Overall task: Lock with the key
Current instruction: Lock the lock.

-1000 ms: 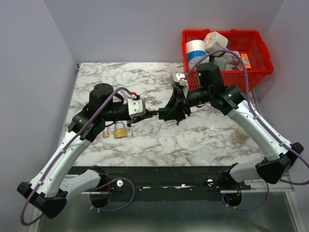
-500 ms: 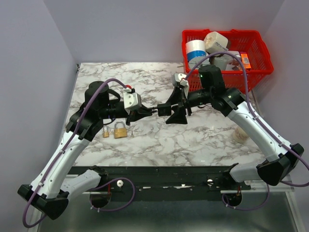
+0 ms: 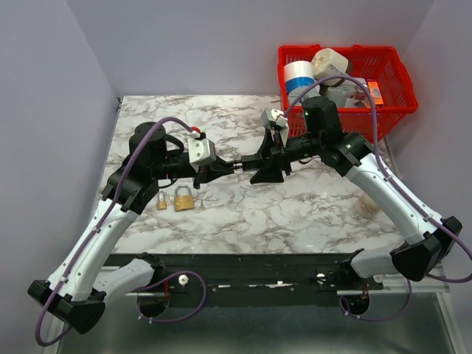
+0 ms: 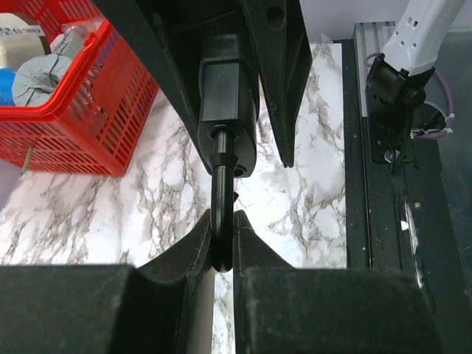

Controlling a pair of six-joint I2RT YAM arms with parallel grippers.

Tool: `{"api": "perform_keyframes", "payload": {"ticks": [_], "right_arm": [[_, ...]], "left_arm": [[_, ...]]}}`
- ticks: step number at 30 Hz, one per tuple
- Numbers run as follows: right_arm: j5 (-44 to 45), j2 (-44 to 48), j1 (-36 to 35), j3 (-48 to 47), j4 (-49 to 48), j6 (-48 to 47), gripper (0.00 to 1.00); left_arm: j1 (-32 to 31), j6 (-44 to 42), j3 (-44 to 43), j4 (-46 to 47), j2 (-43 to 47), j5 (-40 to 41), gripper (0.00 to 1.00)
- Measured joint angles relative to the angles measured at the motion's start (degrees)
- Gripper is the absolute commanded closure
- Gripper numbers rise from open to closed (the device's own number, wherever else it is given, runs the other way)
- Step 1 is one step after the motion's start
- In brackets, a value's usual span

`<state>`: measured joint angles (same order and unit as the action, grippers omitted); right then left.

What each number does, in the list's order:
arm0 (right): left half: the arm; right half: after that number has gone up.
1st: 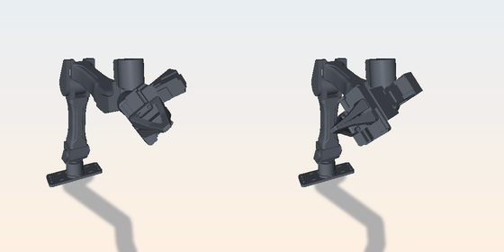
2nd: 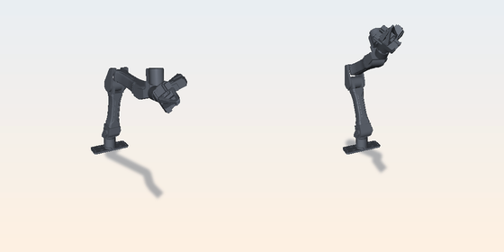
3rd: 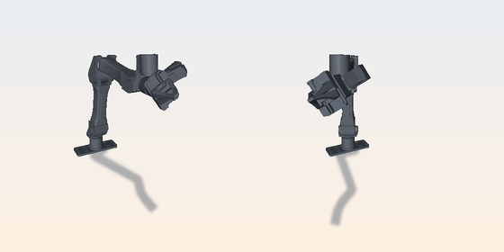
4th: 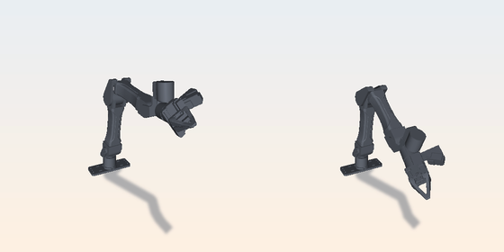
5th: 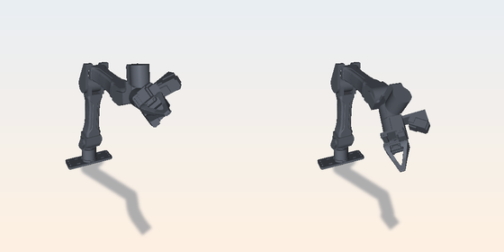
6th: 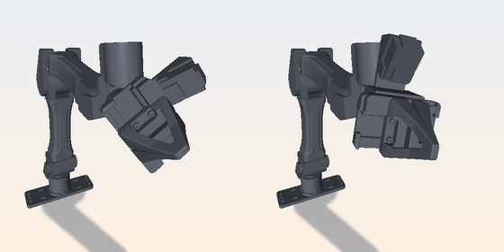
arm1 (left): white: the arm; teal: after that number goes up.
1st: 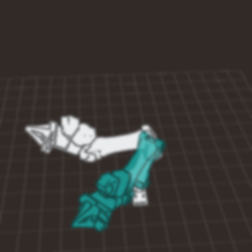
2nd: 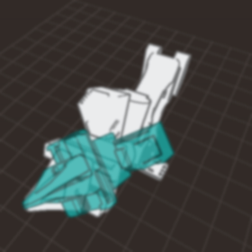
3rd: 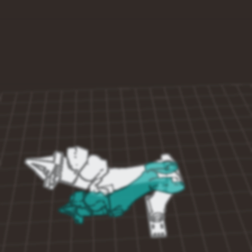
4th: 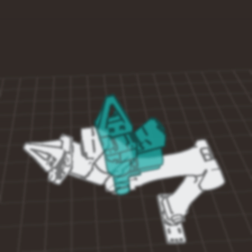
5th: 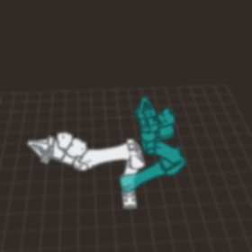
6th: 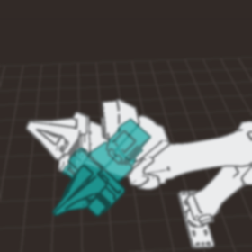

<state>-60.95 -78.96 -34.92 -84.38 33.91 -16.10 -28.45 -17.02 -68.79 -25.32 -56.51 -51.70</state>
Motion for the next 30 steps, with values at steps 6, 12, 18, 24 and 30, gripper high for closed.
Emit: {"api": "perform_keyframes", "payload": {"ticks": [6,12,18,24,30], "right_arm": [[-0.6,-0.1,-0.2,0.0,-1.4,1.3,0.53],[-0.6,-0.1,-0.3,0.0,-2.8,2.1,0.34],[-0.5,0.0,-0.3,0.0,-3.6,2.1,0.46],[-0.4,0.0,-0.3,0.0,-4.4,2.0,0.5],[-0.6,0.2,-0.3,0.0,-4.8,2.4,0.97]], "left_arm": [[0.1,2.3,0.0,1.9,-0.8,0.0,1.0],[0.0,3.8,0.0,3.2,-1.4,-0.1,1.0],[-0.1,4.4,0.0,3.3,-1.9,-0.8,1.0],[0.0,5.5,0.0,3.4,-2.1,-1.5,1.0],[0.2,7.0,0.0,3.9,-2.6,-1.8,1.0]]}}
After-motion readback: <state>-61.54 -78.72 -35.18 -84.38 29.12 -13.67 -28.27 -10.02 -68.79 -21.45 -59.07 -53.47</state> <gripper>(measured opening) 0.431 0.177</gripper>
